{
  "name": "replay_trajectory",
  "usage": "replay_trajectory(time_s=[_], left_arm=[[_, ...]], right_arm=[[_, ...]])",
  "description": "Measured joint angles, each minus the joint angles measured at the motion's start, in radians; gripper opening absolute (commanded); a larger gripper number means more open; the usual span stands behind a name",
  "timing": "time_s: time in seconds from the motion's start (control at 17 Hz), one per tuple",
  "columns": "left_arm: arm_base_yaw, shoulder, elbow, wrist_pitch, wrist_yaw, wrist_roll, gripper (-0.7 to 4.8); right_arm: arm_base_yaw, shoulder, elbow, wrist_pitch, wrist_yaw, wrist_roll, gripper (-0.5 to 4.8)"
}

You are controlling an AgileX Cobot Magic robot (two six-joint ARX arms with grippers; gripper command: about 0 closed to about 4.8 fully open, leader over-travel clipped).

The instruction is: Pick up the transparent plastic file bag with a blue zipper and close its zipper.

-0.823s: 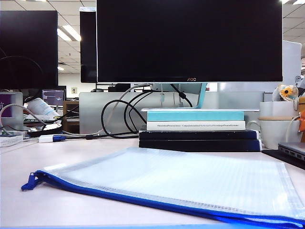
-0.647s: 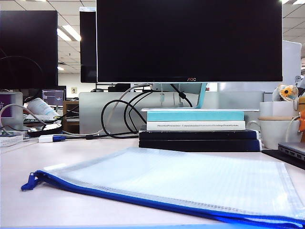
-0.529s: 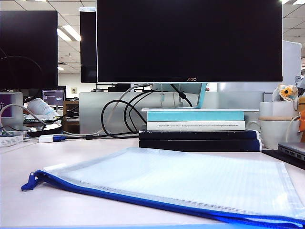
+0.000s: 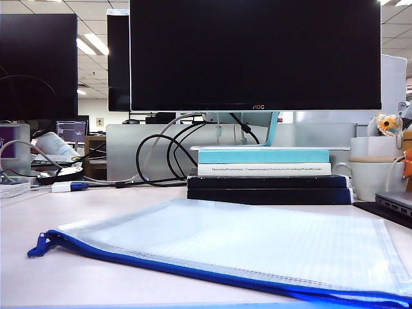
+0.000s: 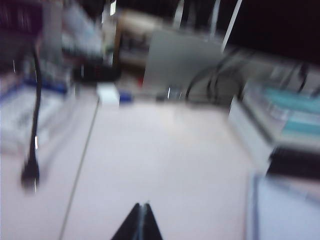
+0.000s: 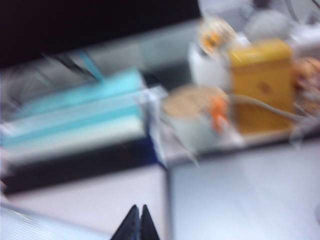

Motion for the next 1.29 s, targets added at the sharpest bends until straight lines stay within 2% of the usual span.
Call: replay_trajectory(time_s=[0.18, 0.35, 0.47, 0.59, 0.71, 0.82, 1.06, 1.29], left_arm=[[0.0, 0.007, 0.086, -0.022, -0.001, 0.035, -0.06], [0.0, 0.041, 0.189, -0.043, -0.003, 0.043, -0.06], [0.0, 0.098, 0.254, -0.116, -0.003, 0.07, -0.06], [0.0, 0.179, 0.323, -0.187, 0.003, 0.187, -0.06], [0.0, 0.286, 0.392, -0.259, 0.065, 0.348, -0.06], [0.0, 0.368, 0.433, -0.305, 0.137, 0.416, -0.06], [-0.001, 0.519, 0.494, -0.346, 0.288, 0.447, -0.06], [-0.05, 0.682, 0.536, -0.425, 0.294, 0.447, -0.06]], right_arm=[[0.0, 0.021, 0.072, -0.001, -0.008, 0.01, -0.08], [0.0, 0.144, 0.185, 0.003, -0.01, 0.009, -0.08], [0.0, 0.282, 0.28, 0.014, -0.067, -0.021, -0.08], [0.0, 0.458, 0.409, 0.028, -0.179, -0.053, -0.08], [0.0, 0.645, 0.533, 0.03, -0.332, -0.067, -0.08], [0.0, 0.799, 0.619, 0.021, -0.47, -0.119, -0.08], [0.002, 1.001, 0.777, -0.035, -0.712, -0.146, -0.08], [0.06, 1.149, 0.841, -0.152, -0.747, -0.164, -0.08]])
